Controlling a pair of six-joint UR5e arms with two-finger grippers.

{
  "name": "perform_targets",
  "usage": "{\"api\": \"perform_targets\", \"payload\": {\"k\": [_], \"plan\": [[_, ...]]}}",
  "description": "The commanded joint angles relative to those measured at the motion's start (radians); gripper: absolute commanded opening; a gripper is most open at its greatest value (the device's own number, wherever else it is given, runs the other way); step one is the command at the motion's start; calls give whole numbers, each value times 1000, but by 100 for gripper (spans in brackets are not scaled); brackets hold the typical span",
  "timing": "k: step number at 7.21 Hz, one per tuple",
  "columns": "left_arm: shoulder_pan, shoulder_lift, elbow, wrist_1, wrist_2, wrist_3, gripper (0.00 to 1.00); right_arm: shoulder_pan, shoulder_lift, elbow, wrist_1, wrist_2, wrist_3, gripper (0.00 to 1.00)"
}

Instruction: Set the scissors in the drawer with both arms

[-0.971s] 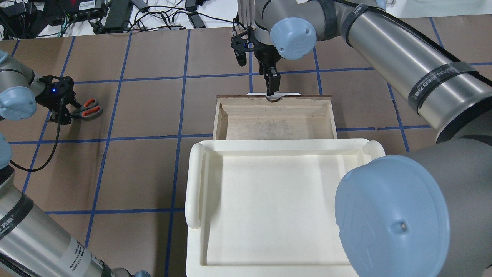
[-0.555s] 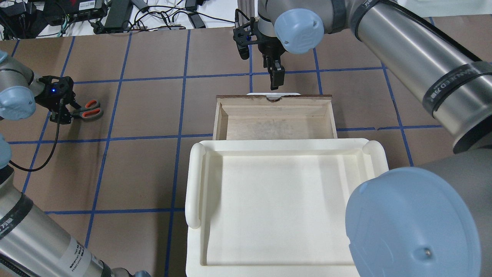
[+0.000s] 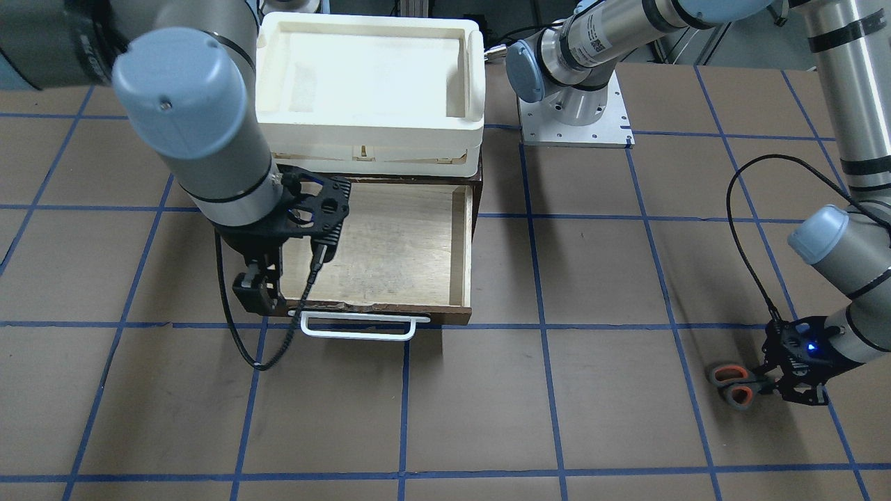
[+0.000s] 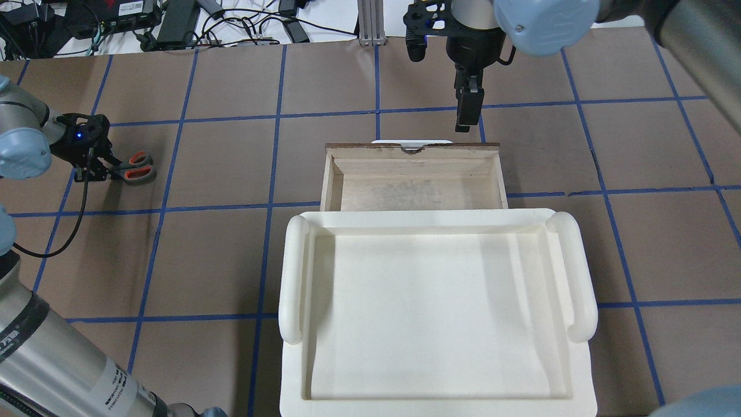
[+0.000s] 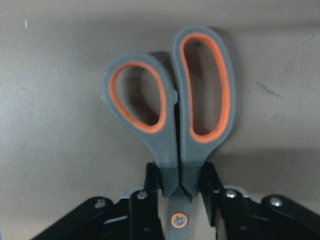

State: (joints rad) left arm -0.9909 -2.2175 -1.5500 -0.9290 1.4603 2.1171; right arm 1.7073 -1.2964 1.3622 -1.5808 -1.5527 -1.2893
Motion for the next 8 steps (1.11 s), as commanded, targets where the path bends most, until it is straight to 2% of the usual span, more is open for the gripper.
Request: {"api": "perform_targets", "payload": {"k": [1,3,4,6,8], "plan": [[0,7,1,-4,-1,1,0,-49,-192,125,73,2,190,100],[0,10,2,-4,-3,1,0,-51,-244,146,82,-3,586,100],[0,19,7,-20,-4,1,0,-51,-291,147,113,-41,726,100],[-12,96,30,-144,-5,0,0,-58,-384,143,139,-56,992,100],[-43,192,34,-253,-20,-21,0,-57,-386,144,116,-33,1073,100]]}}
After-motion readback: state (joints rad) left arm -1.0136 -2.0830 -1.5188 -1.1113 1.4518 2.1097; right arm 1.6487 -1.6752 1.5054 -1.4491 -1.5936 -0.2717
